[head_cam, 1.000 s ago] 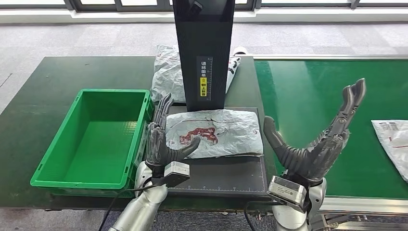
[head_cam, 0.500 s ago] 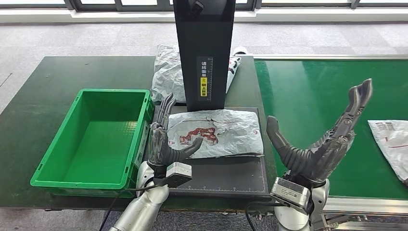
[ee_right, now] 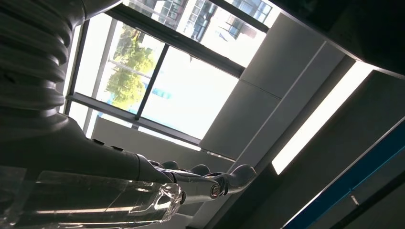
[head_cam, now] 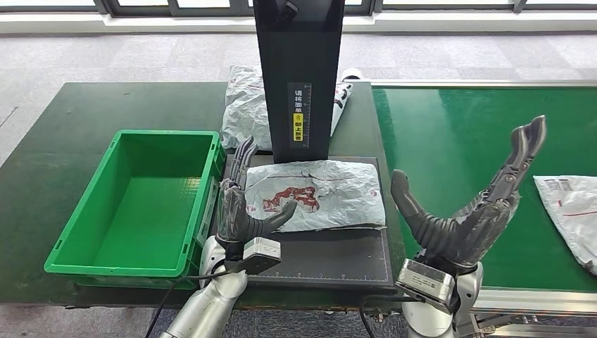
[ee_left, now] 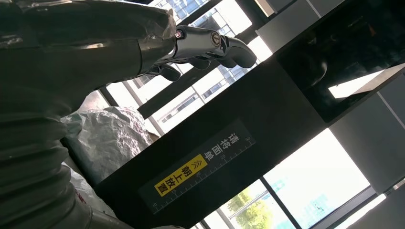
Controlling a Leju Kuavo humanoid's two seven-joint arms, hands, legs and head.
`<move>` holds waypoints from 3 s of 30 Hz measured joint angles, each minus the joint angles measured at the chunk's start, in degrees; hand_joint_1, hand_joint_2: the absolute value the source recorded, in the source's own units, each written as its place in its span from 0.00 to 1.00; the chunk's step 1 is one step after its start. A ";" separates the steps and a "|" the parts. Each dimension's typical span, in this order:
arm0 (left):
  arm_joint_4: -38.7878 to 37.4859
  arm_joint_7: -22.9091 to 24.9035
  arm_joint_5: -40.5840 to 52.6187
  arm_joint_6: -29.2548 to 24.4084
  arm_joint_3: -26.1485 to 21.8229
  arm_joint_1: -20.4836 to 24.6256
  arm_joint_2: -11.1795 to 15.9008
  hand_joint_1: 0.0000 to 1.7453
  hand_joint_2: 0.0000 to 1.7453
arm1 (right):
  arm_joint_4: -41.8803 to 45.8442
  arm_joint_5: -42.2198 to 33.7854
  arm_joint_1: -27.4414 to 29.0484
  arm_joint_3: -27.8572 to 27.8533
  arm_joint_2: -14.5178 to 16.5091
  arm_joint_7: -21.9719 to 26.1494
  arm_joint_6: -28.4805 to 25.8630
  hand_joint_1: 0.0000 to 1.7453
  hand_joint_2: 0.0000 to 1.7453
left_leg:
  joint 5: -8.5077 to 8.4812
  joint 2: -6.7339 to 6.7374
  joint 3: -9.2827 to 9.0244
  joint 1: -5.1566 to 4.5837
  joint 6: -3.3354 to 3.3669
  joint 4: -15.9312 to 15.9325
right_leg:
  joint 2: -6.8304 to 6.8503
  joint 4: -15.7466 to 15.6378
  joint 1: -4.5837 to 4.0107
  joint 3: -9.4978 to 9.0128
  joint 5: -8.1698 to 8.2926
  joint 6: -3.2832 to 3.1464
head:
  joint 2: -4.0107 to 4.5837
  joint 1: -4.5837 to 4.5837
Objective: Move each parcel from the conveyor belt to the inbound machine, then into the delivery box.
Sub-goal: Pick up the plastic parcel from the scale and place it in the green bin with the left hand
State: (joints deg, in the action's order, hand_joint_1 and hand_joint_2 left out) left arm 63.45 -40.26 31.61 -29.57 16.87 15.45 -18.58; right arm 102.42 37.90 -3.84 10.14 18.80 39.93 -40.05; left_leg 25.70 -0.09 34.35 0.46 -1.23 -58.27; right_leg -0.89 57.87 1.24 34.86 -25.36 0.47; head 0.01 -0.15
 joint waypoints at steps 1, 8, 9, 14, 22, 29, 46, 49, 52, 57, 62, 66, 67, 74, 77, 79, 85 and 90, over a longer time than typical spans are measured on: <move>0.00 0.00 0.00 0.00 0.00 0.00 0.00 0.00 1.00 | 0.00 0.00 0.00 0.00 0.00 0.00 0.00 0.00 1.00 | 0.00 0.00 0.00 0.00 0.00 0.00 | 0.00 0.00 0.00 0.00 0.00 0.00 | 0.01 0.00; 0.00 0.00 0.00 0.00 0.00 0.00 0.00 0.00 1.00 | 0.02 0.00 0.01 -0.03 0.00 0.00 0.01 0.00 1.00 | 0.00 0.00 0.00 0.00 0.00 0.00 | 0.00 0.00 0.00 0.00 0.00 0.00 | 0.01 0.00; 0.00 0.00 0.00 0.00 0.00 0.00 0.00 0.00 1.00 | 0.02 0.00 0.01 -0.04 0.00 0.00 0.01 0.00 1.00 | 0.00 0.00 0.00 0.00 0.00 0.00 | 0.00 0.00 0.00 0.00 0.00 0.00 | 0.00 0.00; -5.41 8.93 8.43 4.63 1.71 4.12 -0.41 0.00 1.00 | -0.40 -0.20 0.04 -0.13 0.00 -0.03 -0.01 0.00 1.00 | -0.08 -0.25 0.11 0.00 0.11 -0.01 | 0.27 -0.01 0.01 0.01 -0.04 0.07 | 0.01 0.00; -31.45 30.52 21.57 4.81 8.91 14.63 -2.14 0.00 1.00 | -2.29 -0.56 -0.09 -0.26 0.00 -0.12 0.18 0.00 1.00 | -0.16 -0.11 0.17 -0.02 0.17 -0.02 | 0.06 -0.01 0.12 0.06 0.17 0.12 | -0.01 0.00; -37.88 30.70 19.03 4.79 11.93 17.19 -2.43 0.00 1.00 | -2.72 -0.69 -0.11 -0.31 0.00 -0.11 0.18 0.00 1.00 | -0.15 -0.16 0.22 -0.02 0.17 0.00 | 0.07 -0.01 0.12 0.09 0.13 0.10 | 0.00 0.00; -43.71 40.96 22.87 7.81 21.45 19.71 -2.49 0.73 1.00 | -3.37 -0.70 -0.19 -0.31 0.00 -0.11 0.18 0.00 1.00 | -0.16 -0.18 0.22 -0.02 0.18 -0.01 | 0.12 -0.01 0.12 0.06 0.13 0.10 | 0.01 0.00; -44.31 41.21 22.93 8.07 22.32 19.72 -2.57 1.00 1.00 | -3.47 -0.70 -0.20 -0.31 0.00 -0.11 0.18 0.00 1.00 | -0.16 -0.18 0.22 -0.02 0.18 -0.01 | 0.12 -0.01 0.12 0.06 0.13 0.10 | 0.01 0.00; -44.76 41.96 23.23 8.76 23.15 19.73 -2.58 1.00 1.00 | -3.52 -0.72 -0.20 -0.31 0.00 -0.11 0.18 0.00 1.00 | -0.16 -0.18 0.22 -0.02 0.18 -0.01 | 0.12 -0.01 0.12 0.06 0.14 0.10 | 0.02 0.00; -45.15 43.74 24.10 9.20 24.61 19.96 -2.60 1.00 1.00 | -3.52 -0.75 -0.20 -0.31 0.00 -0.11 0.18 0.00 1.00 | -0.16 -0.18 0.21 -0.02 0.18 -0.01 | 0.12 -0.01 0.12 0.06 0.14 0.10 | -0.01 0.00; -45.51 45.28 25.16 8.75 25.75 20.30 -2.60 1.00 1.00 | -3.52 -1.04 -0.19 -0.31 0.00 -0.11 0.18 0.00 1.00 | -0.16 -0.18 0.21 -0.02 0.18 -0.01 | 0.12 -0.01 0.12 0.06 0.14 0.10 | 0.01 0.00; -45.69 49.34 29.15 1.45 26.64 20.36 -2.57 1.00 1.00 | -3.43 -1.21 -0.07 -0.42 0.00 -0.11 0.17 0.00 1.00 | -0.16 -0.17 0.22 -0.02 0.18 -0.01 | 0.11 -0.01 0.12 0.08 0.14 0.10 | 0.01 0.01; -45.07 50.85 31.66 -2.26 26.68 20.24 -2.49 1.00 1.00 | -3.32 -1.10 0.08 -0.50 0.00 -0.11 0.16 0.00 1.00 | -0.16 -0.17 0.22 -0.02 0.18 -0.01 | 0.11 -0.01 0.12 0.09 0.14 0.10 | 0.01 0.01; -18.34 40.01 52.29 -10.36 11.17 12.89 -2.23 1.00 1.00 | -2.69 -0.51 1.01 -1.59 0.00 -0.13 0.15 0.00 1.00 | -0.12 0.03 0.25 -0.03 0.18 -0.02 | -0.03 0.00 0.14 0.18 0.15 0.10 | 0.01 0.01; -7.59 37.31 51.44 -10.66 4.94 11.54 -2.36 1.00 1.00 | -2.69 -0.37 1.22 -2.18 0.00 -0.13 0.10 0.00 1.00 | -0.09 0.11 0.24 -0.04 0.18 -0.01 | -0.09 -0.01 0.12 0.19 0.15 0.10 | 0.01 0.00; -1.33 36.41 50.66 -10.67 1.86 10.32 -2.37 1.00 1.00 | -2.69 -0.30 1.29 -2.34 0.00 -0.13 0.08 0.00 1.00 | -0.11 0.10 0.26 -0.04 0.17 -0.01 | -0.07 0.00 0.08 0.19 0.15 0.09 | 0.00 0.00; 11.27 33.02 46.45 -10.67 -5.89 8.91 -2.38 1.00 1.00 | -2.69 -0.33 1.57 -3.11 0.00 -0.13 0.05 0.00 1.00 | -0.15 0.08 0.26 -0.03 0.16 0.00 | -0.04 0.00 0.05 0.17 0.15 0.09 | 0.01 0.00; 15.86 31.95 44.30 -10.67 -10.99 8.77 -2.37 1.00 1.00 | -2.68 -0.27 1.79 -3.66 0.00 -0.13 0.05 0.00 1.00 | -0.15 0.07 0.27 -0.03 0.17 0.00 | -0.02 0.00 0.06 0.16 0.15 0.09 | 0.01 0.01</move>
State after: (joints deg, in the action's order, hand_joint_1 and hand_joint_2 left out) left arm 79.31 -8.31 75.90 -40.24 5.89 24.23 -20.94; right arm 99.74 37.63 -2.05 6.48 18.80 39.80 -40.00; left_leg 25.55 -0.02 34.62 0.43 -1.07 -58.26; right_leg -0.92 57.87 1.30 35.03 -25.21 0.55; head 0.01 -0.14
